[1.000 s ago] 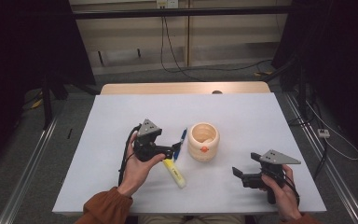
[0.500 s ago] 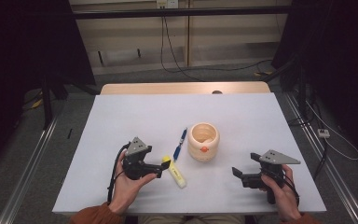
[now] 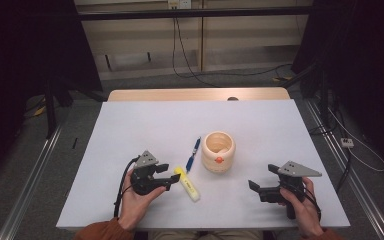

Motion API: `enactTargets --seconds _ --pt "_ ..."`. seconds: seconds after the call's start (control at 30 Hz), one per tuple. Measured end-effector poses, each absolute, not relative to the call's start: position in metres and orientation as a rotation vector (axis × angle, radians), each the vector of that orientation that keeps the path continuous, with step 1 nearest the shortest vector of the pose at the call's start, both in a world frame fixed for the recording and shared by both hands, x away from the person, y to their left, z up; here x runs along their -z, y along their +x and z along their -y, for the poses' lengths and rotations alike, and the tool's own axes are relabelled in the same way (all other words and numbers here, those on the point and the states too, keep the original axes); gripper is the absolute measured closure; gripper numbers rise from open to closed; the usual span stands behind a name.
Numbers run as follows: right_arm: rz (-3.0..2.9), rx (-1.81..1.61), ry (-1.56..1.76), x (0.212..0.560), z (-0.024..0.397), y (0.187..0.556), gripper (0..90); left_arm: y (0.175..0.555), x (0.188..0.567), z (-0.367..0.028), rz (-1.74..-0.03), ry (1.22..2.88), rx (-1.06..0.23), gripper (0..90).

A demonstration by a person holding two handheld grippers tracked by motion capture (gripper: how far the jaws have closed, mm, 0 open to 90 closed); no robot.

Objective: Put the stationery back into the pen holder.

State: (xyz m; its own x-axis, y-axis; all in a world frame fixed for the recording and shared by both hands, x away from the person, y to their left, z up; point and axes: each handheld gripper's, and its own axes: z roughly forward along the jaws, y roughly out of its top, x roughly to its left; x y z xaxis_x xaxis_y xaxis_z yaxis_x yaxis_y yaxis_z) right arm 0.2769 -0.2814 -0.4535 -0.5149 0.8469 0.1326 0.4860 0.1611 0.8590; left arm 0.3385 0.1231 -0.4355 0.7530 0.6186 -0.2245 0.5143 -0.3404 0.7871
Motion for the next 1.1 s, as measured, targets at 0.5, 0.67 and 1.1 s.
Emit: enactTargets --seconds 0.5,0.67,1.1 --pt "-2.067 -1.299 1.265 0.453 0.281 0.276 5.2 0.330 0.443 -0.072 -0.744 2.095 -0.041 90.0" --pt "-2.066 -1.301 1.272 0.454 0.282 0.276 5.3 0.329 0.449 -0.051 -0.713 2.137 -0.085 90.0" --pt "-2.082 -1.298 1.260 0.454 0.280 0.276 5.2 0.326 0.460 -0.041 -0.716 2.215 -0.037 90.0"
